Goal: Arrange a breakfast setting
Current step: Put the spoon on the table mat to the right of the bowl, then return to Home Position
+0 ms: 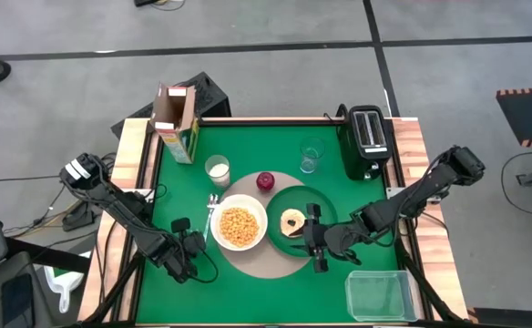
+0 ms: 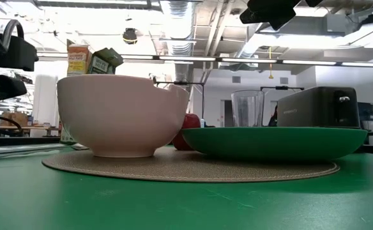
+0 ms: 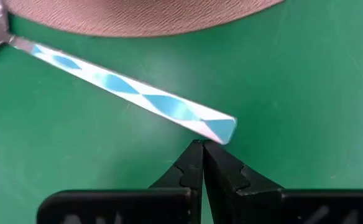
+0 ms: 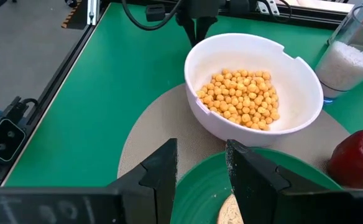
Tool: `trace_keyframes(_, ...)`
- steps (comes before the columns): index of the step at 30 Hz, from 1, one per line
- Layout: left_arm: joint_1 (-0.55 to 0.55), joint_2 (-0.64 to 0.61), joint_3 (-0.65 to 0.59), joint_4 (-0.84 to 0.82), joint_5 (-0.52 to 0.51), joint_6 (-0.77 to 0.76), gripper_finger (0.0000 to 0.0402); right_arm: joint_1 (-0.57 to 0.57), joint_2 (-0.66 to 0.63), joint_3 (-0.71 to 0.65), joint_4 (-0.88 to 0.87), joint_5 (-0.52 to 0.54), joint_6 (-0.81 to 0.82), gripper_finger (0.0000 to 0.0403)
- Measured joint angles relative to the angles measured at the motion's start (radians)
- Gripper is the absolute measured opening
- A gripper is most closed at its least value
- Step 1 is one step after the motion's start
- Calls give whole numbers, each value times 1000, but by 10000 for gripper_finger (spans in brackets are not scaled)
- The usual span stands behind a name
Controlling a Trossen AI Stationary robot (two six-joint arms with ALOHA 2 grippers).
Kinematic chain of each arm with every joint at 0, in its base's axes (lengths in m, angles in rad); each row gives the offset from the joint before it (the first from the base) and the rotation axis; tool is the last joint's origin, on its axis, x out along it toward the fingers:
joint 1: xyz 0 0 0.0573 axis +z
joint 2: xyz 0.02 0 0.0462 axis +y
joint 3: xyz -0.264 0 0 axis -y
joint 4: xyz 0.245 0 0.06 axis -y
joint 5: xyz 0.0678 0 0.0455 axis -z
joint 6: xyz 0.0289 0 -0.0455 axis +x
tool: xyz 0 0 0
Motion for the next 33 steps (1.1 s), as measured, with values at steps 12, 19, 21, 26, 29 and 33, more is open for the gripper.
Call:
trace_keyframes(12,2,0,-21,81,-36,17,0,0,0,0,0,0,0,163)
trace_keyframes(19,18,16,-28,148,-44,53,0,0,0,0,-1,0,-1,163)
trace_keyframes(21,22,17,-26,144,-36,59,0,0,0,0,-2,0,-1,163)
trace_keyframes(26,9,-26,24,43,-42,58,0,8,-2,0,0,0,-3,163)
trace_keyframes(29,-3,-98,73,1,-53,78,0,14,-25,-1,-2,0,-10,163)
trace_keyframes(33,2,-221,86,30,-93,150,0,13,-75,-1,-25,0,-27,149)
